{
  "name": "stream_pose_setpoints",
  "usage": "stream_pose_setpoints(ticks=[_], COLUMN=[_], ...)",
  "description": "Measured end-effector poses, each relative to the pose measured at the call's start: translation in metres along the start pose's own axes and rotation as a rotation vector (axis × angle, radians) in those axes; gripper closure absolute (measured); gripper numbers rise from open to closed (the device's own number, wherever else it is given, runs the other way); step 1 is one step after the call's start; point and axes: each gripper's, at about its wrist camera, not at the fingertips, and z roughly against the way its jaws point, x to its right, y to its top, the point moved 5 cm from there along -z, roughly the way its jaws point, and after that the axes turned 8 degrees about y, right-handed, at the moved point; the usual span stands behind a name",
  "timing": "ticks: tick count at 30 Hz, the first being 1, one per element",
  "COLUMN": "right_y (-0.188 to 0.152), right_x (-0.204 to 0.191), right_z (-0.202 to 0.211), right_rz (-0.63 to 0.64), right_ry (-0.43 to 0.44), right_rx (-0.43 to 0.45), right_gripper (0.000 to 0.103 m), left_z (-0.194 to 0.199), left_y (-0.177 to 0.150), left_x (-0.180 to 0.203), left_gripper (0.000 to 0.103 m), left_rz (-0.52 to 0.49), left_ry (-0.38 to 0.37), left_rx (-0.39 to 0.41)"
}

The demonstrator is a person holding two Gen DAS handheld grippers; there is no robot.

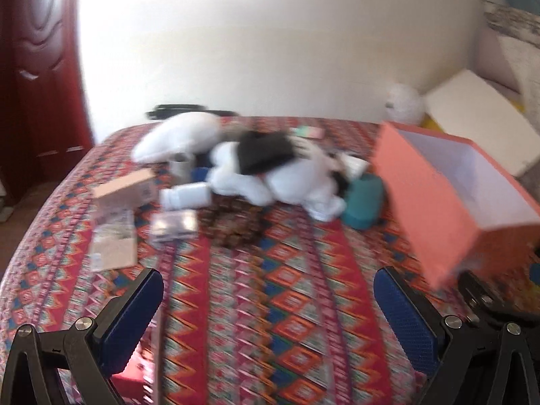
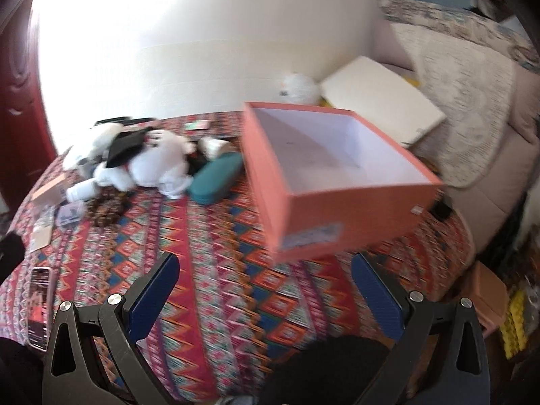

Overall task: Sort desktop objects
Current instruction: 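Grasp the clear clip box with the left gripper while the right grasps the bead bracelet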

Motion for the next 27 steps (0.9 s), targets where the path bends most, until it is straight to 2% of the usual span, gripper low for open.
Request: stream_pose_setpoints(ticks=[4,8,12,15,17,23,27], right_y=[0.013,0.024,0.028,0.032,0.036,0.049,0.052], right_x=[-0.036,-0.066,-0.097,-0.116,-0.128,-0.168,-0.195], right_z=[-0.031,-0.077,-0.131,-0.161,-0.177,-0.216,-0.243], right_rz=[0.055,0.108,0.13,0.155,0.183,0.248,0.288], right_ry=[0.095,0.156,0.187,0.202,0.21,0.279,0.324], right_rx=[0.007,-0.02,-0.096,-0.119,-0.117,-0.101,-0.133], right_gripper=[0.0,0.0,0.0,0.0,0.0,0.003,0.017], left_z=[-0.041,-0.106,-0.165,-0.201,-0.216,-0.242,-0.25], left_y=[0.017,0.023,0.022,0.02,0.019,0.008,0.008], left_x=[-0.04,-0.064,-0.077,-0.08,-0.08,-0.083,-0.084], left_gripper=[0.0,0.0,0.001,0.001,0.001,0.014,0.018], left_rz=[0.05,0.053,0.084,0.092,0.084,0.024,0.025], left_ry=[0.09,0.161,0.178,0.173,0.173,0.198,0.183], left_rx=[0.007,-0.081,-0.179,-0.239,-0.265,-0.305,-0.311])
